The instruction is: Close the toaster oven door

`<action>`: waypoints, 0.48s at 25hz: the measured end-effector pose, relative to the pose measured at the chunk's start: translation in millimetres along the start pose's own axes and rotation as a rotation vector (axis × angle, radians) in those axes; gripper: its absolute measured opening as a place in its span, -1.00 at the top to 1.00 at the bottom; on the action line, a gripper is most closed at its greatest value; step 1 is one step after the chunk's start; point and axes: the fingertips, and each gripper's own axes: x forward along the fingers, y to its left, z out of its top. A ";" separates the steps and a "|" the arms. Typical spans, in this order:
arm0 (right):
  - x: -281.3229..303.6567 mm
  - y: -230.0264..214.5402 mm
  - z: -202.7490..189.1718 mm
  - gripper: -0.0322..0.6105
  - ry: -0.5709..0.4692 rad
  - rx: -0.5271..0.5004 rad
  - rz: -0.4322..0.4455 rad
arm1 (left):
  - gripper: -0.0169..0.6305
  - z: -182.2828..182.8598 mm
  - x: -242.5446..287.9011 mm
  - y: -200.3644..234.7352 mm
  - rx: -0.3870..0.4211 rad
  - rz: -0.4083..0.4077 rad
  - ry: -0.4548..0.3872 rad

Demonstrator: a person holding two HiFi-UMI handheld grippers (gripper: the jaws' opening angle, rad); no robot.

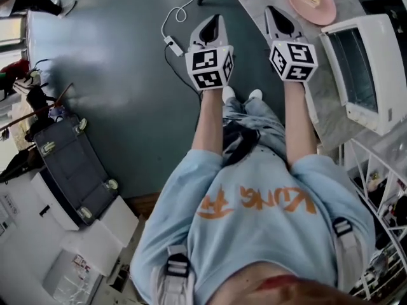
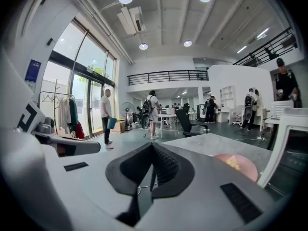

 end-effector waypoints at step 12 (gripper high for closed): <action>-131.3 -163.1 -43.3 0.91 -0.009 0.167 -0.426 | 0.94 -57.3 74.5 -192.1 0.257 -0.442 0.195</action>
